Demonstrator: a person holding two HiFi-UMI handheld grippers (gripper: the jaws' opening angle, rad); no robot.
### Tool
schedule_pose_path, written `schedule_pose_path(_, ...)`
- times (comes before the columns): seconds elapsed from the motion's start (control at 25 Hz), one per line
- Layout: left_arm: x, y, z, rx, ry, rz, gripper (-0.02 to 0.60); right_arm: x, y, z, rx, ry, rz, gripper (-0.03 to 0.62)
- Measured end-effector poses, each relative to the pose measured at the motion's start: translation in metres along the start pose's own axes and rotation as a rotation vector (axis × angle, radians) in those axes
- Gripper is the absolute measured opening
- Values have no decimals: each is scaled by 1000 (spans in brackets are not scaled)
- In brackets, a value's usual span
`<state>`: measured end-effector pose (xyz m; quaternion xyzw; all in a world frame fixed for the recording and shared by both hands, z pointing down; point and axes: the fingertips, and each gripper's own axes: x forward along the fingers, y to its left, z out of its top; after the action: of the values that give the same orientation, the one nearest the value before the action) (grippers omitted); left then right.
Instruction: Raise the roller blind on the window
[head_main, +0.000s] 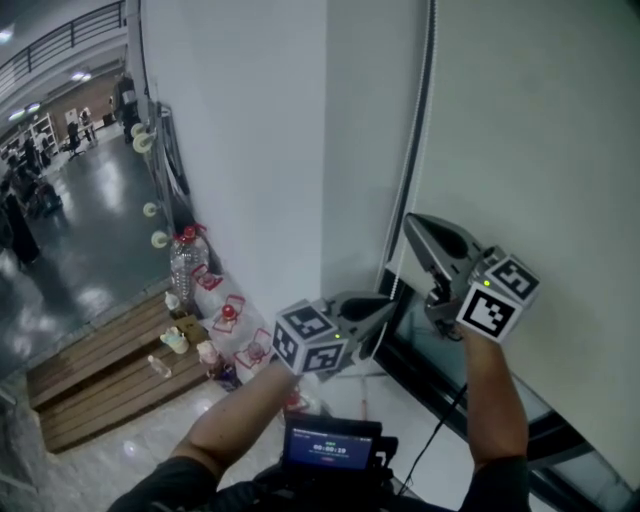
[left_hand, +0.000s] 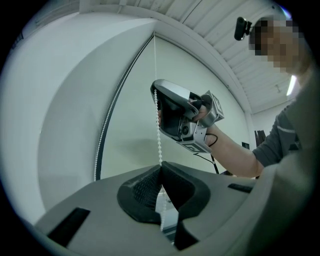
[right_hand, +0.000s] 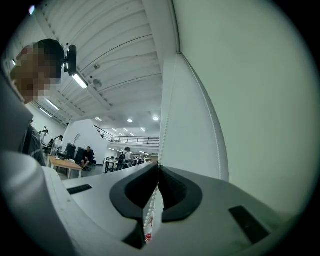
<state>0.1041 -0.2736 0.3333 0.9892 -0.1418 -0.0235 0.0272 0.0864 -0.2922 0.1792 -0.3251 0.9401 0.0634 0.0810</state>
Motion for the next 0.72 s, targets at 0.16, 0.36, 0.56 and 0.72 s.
schedule_pose_path(0.16, 2, -4, -20, -12, 33, 1, -3, -5, -1, -18, 21, 20, -9, 3)
schedule_pose_path(0.36, 1, 5, -54, -40, 93, 24, -3, -12, -1, -51, 53, 63, -20, 3)
schedule_pose_path(0.56, 0, 6, -96, -56, 167, 31, -3, -20, 6, -90, 79, 118, -30, 3)
schedule_pose_path(0.72, -5, 11, -131, -103, 206, 40, -3, -24, 11, -122, 111, 151, -45, 3)
